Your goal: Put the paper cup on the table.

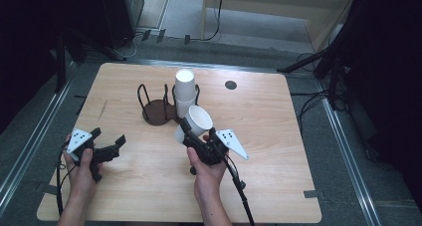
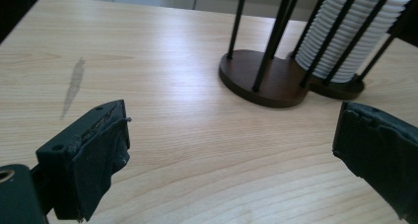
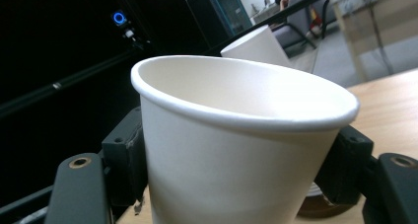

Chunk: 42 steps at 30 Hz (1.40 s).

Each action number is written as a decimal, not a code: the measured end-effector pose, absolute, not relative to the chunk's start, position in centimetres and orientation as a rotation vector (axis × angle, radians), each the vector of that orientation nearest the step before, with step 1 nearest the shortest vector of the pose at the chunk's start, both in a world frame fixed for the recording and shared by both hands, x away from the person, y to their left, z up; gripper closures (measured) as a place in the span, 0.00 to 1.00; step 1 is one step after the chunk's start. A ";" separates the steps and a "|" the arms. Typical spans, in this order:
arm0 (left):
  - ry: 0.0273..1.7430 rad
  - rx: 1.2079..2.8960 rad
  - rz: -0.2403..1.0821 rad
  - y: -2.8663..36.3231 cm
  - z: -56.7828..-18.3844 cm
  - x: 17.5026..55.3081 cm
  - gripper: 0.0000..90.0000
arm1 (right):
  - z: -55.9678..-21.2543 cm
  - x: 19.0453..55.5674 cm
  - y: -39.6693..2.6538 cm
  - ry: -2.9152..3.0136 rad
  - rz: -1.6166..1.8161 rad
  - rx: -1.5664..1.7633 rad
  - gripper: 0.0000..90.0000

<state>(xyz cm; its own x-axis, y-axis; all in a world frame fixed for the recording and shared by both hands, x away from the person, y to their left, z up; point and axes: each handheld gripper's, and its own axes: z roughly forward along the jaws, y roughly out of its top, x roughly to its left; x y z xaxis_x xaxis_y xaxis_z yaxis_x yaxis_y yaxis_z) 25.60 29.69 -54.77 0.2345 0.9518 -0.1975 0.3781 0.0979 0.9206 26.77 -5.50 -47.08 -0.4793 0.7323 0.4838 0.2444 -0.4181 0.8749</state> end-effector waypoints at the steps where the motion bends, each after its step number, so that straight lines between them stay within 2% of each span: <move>1: 1.326 1.480 0.714 29.7 -54.9 25.6 0.02 | -46.8 26.8 -5.6 1.453 1.926 1.310 0.31; 11: 1.340 1.415 0.726 30.2 -55.1 25.4 0.02 | -45.9 27.8 -6.9 1.494 1.733 1.130 0.31; 21: 1.353 1.408 0.730 30.2 -55.1 25.5 0.02 | -46.6 30.2 -9.3 1.490 1.541 1.001 0.30; 42: 1.393 1.398 0.714 30.1 -55.1 25.7 0.02 | -49.6 36.2 -13.6 1.507 1.438 1.064 0.30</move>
<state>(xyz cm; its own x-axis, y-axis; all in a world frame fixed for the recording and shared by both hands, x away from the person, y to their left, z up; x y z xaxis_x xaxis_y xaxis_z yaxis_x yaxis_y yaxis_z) 25.70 30.06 -55.12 0.1640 0.9586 -0.2327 0.3712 0.1586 0.9149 36.18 -13.60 -49.56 -0.3444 0.9387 0.0108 0.0549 0.0086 0.9985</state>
